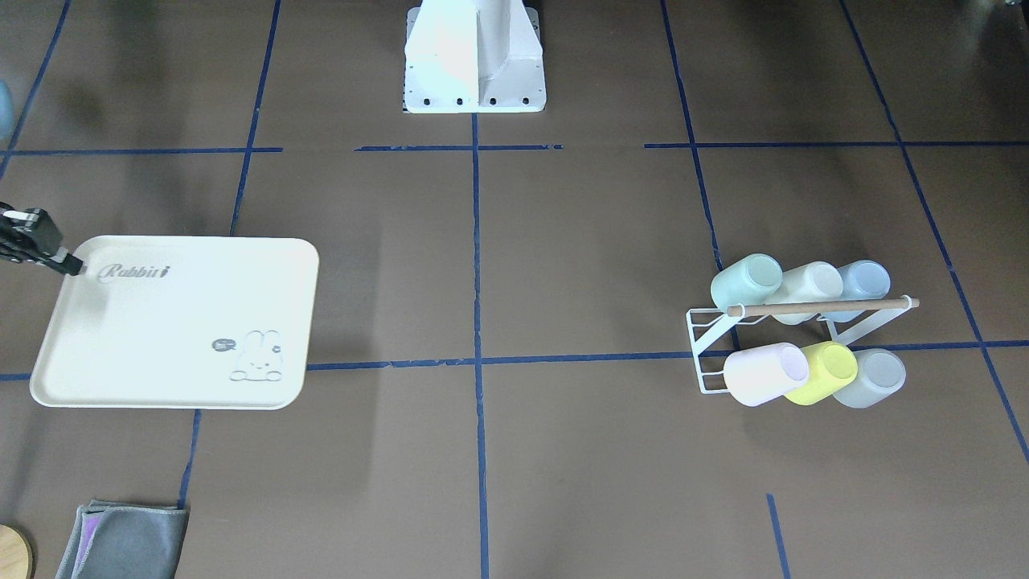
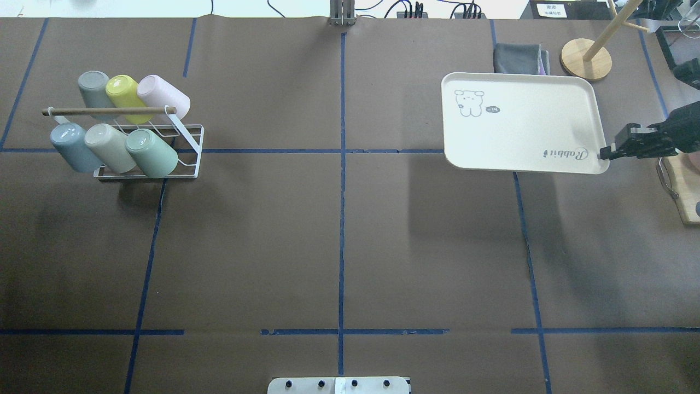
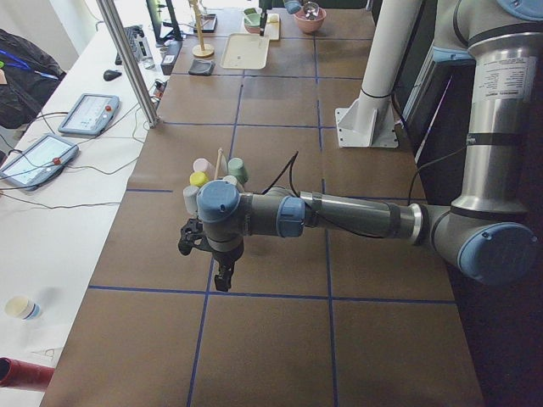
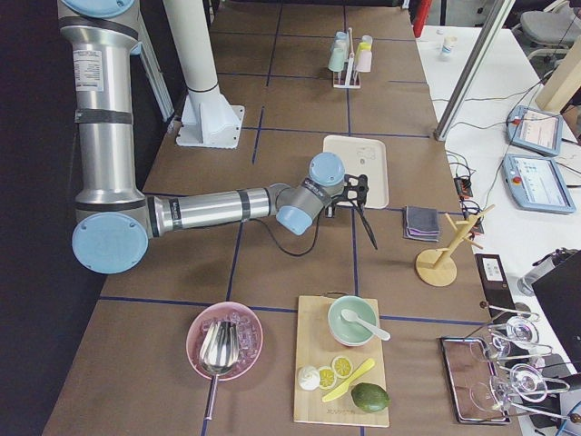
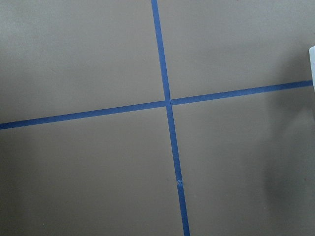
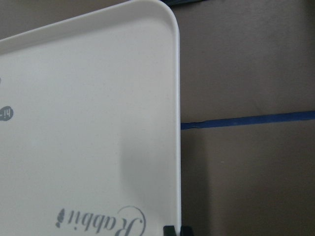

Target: Pick up and place green cup on tray

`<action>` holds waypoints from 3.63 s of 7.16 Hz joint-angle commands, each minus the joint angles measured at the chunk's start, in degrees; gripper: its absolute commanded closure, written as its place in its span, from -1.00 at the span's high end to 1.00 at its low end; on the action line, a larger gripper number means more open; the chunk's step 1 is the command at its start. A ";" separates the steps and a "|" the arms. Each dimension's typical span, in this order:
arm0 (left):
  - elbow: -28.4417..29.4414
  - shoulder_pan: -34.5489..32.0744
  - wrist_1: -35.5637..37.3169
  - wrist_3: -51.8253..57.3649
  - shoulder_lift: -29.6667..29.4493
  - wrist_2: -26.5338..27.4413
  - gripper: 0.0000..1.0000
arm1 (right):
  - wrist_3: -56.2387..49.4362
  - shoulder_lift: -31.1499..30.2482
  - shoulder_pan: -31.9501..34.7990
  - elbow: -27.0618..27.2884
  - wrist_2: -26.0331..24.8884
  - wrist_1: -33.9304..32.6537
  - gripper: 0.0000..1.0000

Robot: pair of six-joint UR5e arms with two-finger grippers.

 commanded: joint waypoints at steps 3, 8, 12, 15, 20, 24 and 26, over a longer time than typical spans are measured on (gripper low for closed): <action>0.00 0.00 0.18 0.00 0.18 -0.04 1.00 | 19.57 9.80 -18.31 3.03 -16.10 -0.59 -1.00; 0.26 0.00 0.18 0.09 0.62 0.05 1.00 | 24.00 13.42 -34.61 4.71 -30.74 -5.61 -1.00; 0.26 0.00 0.09 0.00 0.53 -0.04 1.00 | 23.91 13.15 -36.11 4.71 -30.57 -5.61 -1.00; 0.35 0.00 0.18 0.00 0.53 0.05 1.00 | 23.91 12.89 -36.56 4.71 -29.96 -5.61 -0.80; 0.18 0.00 0.18 0.00 0.53 -0.04 1.00 | 23.47 12.98 -34.27 6.21 -27.32 -5.61 1.00; -7.43 0.09 3.05 0.00 -0.08 0.05 1.00 | 20.07 12.54 -27.17 8.57 -27.06 -16.28 1.00; -15.00 0.70 13.66 0.00 -2.26 0.66 1.00 | 6.93 12.71 -21.65 13.13 -22.61 -31.63 1.00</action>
